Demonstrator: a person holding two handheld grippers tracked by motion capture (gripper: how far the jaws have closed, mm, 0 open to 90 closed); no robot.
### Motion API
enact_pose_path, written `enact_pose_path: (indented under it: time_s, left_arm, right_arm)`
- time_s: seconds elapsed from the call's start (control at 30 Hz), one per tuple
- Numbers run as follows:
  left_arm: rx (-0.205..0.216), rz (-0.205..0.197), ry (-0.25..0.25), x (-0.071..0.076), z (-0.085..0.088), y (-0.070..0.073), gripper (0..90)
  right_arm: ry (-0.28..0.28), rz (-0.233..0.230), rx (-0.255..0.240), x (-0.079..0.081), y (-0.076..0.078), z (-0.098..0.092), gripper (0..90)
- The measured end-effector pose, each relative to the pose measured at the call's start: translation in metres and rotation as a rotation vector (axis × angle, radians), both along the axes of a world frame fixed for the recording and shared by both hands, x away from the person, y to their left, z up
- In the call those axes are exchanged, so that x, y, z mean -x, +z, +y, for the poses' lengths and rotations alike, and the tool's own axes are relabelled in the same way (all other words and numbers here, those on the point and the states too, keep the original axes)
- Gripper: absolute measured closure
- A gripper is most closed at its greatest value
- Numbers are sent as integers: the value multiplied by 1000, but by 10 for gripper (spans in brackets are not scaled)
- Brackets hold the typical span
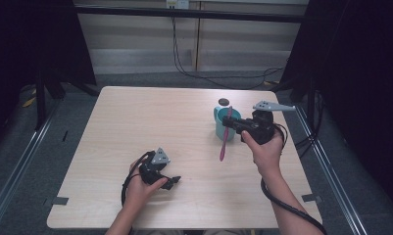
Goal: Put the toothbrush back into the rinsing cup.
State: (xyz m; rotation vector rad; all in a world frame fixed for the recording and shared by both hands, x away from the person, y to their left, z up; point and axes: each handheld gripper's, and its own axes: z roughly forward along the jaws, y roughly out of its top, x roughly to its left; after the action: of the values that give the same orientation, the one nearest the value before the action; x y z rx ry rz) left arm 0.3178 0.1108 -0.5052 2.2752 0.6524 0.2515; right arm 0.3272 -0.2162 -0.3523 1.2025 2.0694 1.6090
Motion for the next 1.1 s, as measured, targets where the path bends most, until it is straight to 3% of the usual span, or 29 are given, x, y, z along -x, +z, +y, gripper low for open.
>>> enact_pose_path:
  time_s: [0.07, 0.3, 0.6, 1.1]
  left_arm:
    - [-8, 1, -2, 1, 0, -1, 170]
    - [34, -4, -1, 2, 2, -5, 160]
    - [30, -5, -3, 2, 3, -5, 151]
    - [27, -3, -7, 2, 3, -4, 150]
  right_arm:
    - [0, -9, 6, -2, 3, 1, 860]
    - [3, -35, 27, -10, 20, 5, 860]
    - [-20, -65, 22, -24, 40, 3, 860]
    - [-76, -97, 23, -43, 53, -3, 860]
